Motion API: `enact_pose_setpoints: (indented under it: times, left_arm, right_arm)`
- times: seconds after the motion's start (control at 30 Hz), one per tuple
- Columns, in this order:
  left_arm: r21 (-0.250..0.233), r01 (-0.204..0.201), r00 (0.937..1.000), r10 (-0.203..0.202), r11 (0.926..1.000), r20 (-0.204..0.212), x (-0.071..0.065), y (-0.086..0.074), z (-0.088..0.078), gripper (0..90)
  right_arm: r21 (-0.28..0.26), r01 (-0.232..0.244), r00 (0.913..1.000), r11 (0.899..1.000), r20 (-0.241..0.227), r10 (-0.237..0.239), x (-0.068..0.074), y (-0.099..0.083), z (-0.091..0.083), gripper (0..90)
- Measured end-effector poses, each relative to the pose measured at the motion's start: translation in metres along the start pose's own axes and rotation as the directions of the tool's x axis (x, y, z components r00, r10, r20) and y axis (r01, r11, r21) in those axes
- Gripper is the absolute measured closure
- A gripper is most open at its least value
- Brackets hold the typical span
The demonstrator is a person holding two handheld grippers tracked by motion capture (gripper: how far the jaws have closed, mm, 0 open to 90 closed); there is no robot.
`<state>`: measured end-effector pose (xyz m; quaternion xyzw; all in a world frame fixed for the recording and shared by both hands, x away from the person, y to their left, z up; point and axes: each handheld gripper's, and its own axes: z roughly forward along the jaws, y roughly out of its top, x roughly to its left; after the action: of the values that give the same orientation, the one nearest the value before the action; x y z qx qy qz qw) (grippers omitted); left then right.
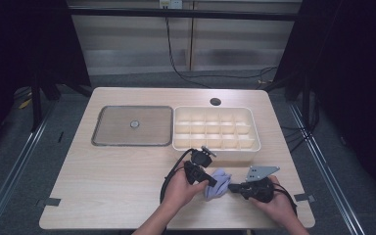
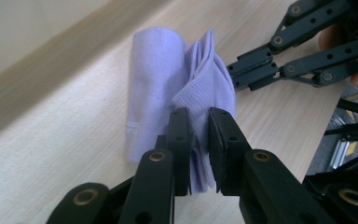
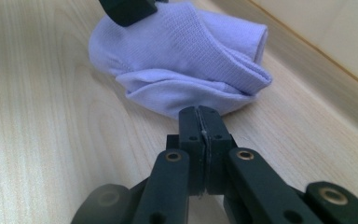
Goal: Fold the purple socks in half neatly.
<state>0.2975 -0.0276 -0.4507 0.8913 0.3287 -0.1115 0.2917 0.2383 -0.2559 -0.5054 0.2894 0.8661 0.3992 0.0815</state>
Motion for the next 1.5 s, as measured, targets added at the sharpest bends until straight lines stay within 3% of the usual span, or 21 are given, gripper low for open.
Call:
enact_pose_setpoints:
  times: [0.37,0.47,0.7,0.83,1.0,1.1,1.23,1.37,1.5]
  left_arm:
    - [-0.034,0.039,0.9991,-0.039,0.9987,0.015,0.012,-0.001,-0.011,82.3]
    - [-0.035,0.037,0.9991,-0.037,0.9987,-0.021,0.012,-0.002,-0.011,83.9]
    - [-0.036,0.049,0.9984,-0.050,0.9982,-0.025,0.015,-0.004,-0.012,89.3]
    - [-0.015,0.025,0.9997,-0.025,0.9996,-0.005,0.008,-0.004,-0.008,89.3]
    - [0.028,-0.019,0.9996,0.020,0.9994,-0.018,0.001,-0.003,0.003,87.6]
    - [0.027,-0.031,0.9995,0.032,0.9991,-0.003,-0.003,-0.003,0.008,85.4]
    - [0.022,-0.065,0.9969,0.066,0.9977,-0.044,-0.002,-0.004,0.014,72.8]
    - [0.022,-0.075,0.9943,0.076,0.9970,-0.075,0.001,-0.008,0.019,66.4]
    - [0.004,-0.099,0.9926,0.099,0.9950,-0.070,0.003,-0.011,0.021,60.5]
  right_arm:
    - [0.000,-0.002,1.0000,1.000,-0.002,0.002,0.000,0.000,0.000,89.0]
    - [-0.001,0.000,1.0000,1.000,-0.002,0.000,0.000,0.000,0.000,89.0]
    - [0.001,-0.001,1.0000,1.000,0.004,0.001,0.000,0.000,0.000,89.0]
    - [0.000,-0.004,1.0000,1.000,-0.001,0.004,0.000,0.000,0.000,88.9]
    - [0.001,0.001,1.0000,1.000,0.000,-0.001,0.000,0.001,0.001,88.9]
    - [-0.002,-0.001,1.0000,1.000,-0.001,0.001,0.000,0.000,0.001,88.8]
    - [-0.002,-0.001,1.0000,1.000,-0.003,0.001,0.000,0.000,0.001,88.8]
    - [-0.001,0.000,1.0000,1.000,-0.001,0.000,0.001,0.000,0.001,88.6]
    - [-0.001,-0.001,1.0000,1.000,-0.003,0.001,0.000,0.000,0.001,88.4]
